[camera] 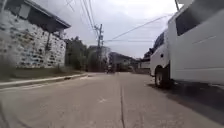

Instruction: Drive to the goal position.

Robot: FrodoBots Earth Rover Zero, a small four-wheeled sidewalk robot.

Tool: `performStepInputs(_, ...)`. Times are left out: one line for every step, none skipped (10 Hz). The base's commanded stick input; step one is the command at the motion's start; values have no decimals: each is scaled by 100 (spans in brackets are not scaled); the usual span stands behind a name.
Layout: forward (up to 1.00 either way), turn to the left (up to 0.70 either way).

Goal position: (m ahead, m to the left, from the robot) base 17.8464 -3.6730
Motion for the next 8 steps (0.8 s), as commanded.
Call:
performStepInputs(85, -34)
performStepInputs(85, -34)
performStepInputs(85, -34)
performStepInputs(85, -34)
performStepInputs(85, -20)
performStepInputs(85, 0)
performStepInputs(85, 0)
performStepInputs(85, 0)
